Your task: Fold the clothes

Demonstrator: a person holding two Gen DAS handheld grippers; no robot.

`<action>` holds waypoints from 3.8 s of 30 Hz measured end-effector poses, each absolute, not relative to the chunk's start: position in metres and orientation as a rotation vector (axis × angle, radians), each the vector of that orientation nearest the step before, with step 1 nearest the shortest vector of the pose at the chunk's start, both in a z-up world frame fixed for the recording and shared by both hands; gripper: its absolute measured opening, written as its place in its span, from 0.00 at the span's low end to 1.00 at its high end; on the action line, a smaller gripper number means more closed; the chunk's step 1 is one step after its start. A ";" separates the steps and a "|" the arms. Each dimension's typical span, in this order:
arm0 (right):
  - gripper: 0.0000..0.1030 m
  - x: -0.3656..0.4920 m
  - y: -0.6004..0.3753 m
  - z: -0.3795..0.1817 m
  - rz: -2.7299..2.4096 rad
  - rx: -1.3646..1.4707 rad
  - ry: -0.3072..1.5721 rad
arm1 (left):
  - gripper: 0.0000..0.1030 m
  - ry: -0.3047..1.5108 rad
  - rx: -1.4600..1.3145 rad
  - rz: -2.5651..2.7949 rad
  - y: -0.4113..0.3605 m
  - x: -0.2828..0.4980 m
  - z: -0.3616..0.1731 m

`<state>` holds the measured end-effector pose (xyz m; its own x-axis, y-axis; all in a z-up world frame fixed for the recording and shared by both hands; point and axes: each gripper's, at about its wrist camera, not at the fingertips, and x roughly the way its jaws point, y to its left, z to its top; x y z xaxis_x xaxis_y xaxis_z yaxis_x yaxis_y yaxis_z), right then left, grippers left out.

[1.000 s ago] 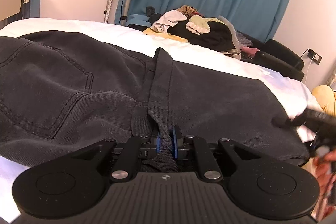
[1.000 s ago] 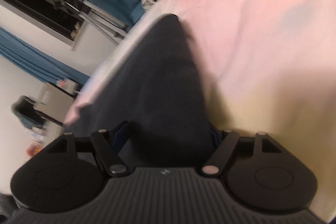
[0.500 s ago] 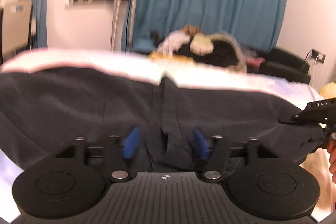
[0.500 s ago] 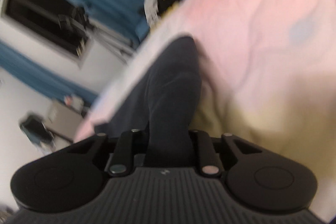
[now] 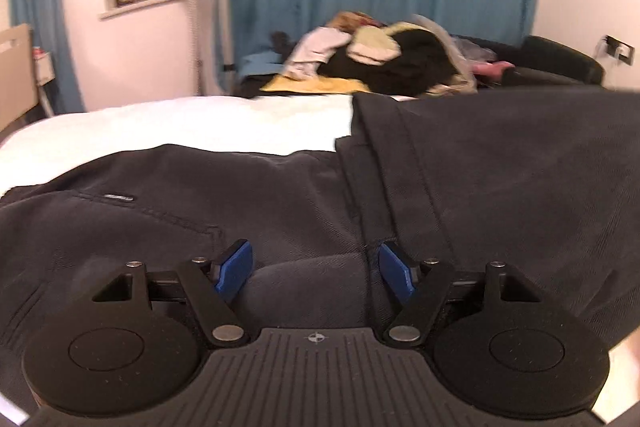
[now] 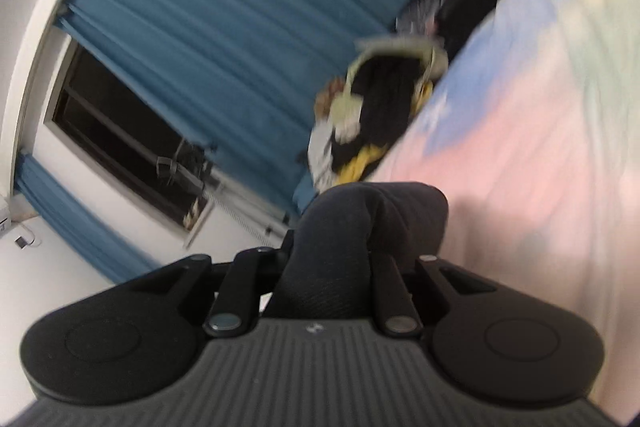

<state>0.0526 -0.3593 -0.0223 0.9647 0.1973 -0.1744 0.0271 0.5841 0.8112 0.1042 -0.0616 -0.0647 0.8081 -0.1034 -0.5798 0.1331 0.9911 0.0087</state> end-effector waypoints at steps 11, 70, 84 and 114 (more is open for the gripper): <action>0.17 0.036 -0.382 -0.032 -0.129 0.729 0.064 | 0.76 0.637 0.102 -0.256 -0.143 0.105 -0.111; 0.46 0.046 -0.114 -0.041 0.723 -0.348 0.329 | 0.91 0.430 -0.759 -0.343 0.165 0.019 -0.040; 0.25 0.012 -0.082 -0.072 0.761 -0.510 0.387 | 0.36 0.531 -0.949 -0.182 0.146 0.060 -0.108; 0.11 0.262 -0.057 -0.013 0.565 0.178 0.724 | 0.09 0.453 -0.950 -0.161 0.175 0.038 -0.108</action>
